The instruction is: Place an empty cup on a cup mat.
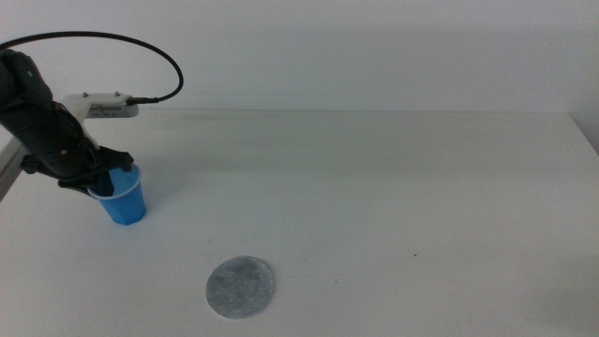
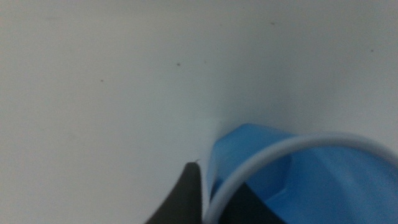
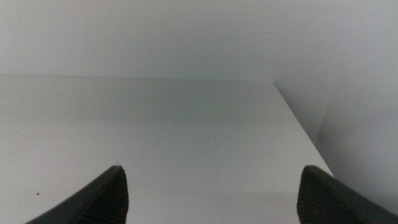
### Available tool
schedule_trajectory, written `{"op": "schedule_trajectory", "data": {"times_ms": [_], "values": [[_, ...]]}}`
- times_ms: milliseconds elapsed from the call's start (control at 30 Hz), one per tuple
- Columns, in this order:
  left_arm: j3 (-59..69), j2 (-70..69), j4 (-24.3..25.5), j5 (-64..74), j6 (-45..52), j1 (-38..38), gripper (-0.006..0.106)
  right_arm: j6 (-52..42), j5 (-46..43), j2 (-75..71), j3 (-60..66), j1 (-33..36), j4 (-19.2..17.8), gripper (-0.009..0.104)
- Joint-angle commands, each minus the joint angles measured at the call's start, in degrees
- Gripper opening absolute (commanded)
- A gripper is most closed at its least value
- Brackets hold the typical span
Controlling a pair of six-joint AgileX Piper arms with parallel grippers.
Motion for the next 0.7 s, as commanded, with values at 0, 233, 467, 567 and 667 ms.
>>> {"op": "schedule_trajectory", "data": {"times_ms": [0, 233, 467, 567, 667], "values": [[-0.43, -0.14, -1.91, 0.51, 0.31, 0.09, -0.002, -0.25, -0.39, -0.28, 0.19, 0.0, -0.39, 0.093], [0.69, -5.23, -3.88, 4.84, -0.41, -0.3, -0.002, -0.25, -0.39, -0.28, 0.19, 0.0, -0.39, 0.093], [14.35, -19.65, -6.05, 0.52, -6.57, -6.89, -0.002, -0.25, -0.39, -0.28, 0.19, 0.0, -0.39, 0.093], [15.9, -22.93, -3.1, 0.99, -13.16, -13.24, -0.002, -0.25, -0.39, -0.28, 0.19, 0.0, -0.39, 0.093], [15.9, -23.36, -1.53, 0.98, -17.64, -19.83, -0.002, -0.25, -0.39, -0.28, 0.19, 0.0, -0.39, 0.093]]}}
